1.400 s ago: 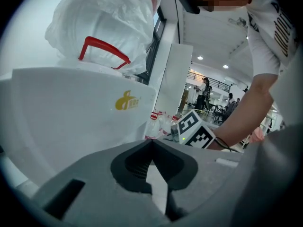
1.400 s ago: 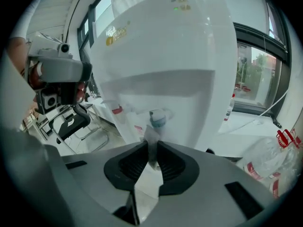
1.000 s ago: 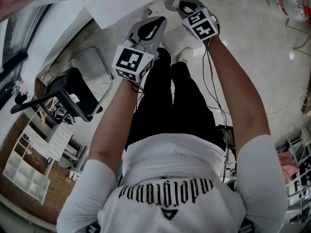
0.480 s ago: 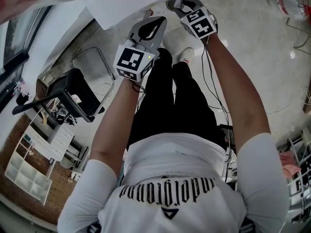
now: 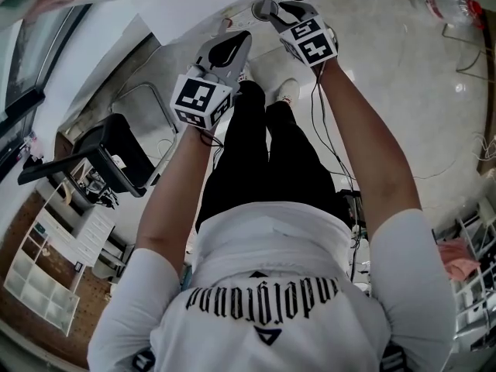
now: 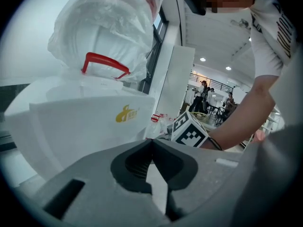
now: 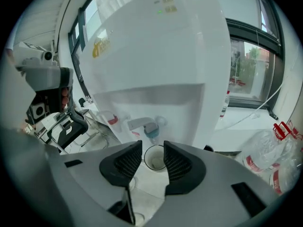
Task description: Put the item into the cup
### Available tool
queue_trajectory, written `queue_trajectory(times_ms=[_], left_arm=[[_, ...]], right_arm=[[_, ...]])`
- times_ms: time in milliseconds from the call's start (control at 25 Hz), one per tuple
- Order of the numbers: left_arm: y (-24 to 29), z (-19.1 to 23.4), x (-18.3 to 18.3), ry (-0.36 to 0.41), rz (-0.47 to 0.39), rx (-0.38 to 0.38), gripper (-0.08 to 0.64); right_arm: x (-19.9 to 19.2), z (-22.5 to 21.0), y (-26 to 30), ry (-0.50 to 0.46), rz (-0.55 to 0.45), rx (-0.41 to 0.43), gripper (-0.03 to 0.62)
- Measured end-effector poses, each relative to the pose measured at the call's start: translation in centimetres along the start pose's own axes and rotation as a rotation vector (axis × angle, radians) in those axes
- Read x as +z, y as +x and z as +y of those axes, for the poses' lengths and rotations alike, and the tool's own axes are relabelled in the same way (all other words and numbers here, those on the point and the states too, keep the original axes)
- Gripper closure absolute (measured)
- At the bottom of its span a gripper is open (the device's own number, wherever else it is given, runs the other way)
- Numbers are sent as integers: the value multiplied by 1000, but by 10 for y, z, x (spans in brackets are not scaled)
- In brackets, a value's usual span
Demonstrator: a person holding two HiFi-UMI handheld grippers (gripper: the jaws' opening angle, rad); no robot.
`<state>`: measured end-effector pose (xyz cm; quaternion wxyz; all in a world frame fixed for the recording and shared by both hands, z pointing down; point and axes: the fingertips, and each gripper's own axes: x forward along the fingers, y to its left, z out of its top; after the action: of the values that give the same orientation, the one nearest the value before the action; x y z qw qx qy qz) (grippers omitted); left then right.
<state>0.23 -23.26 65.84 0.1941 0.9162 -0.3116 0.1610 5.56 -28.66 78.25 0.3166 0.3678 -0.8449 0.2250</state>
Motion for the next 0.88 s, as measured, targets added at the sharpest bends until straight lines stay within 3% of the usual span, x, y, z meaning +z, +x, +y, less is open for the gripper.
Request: queue_trajectory(times_ms=[240, 480, 880], left_arm=[[-14, -7, 22, -10, -34, 28, 548], [-41, -20, 46, -19, -45, 59, 548], [-99, -54, 113, -4, -121, 57, 548]], right_arm=[[19, 6, -42, -3, -43, -13, 467], [48, 24, -104, -16, -110, -29, 517], [135, 69, -229, -60, -282, -8, 565]])
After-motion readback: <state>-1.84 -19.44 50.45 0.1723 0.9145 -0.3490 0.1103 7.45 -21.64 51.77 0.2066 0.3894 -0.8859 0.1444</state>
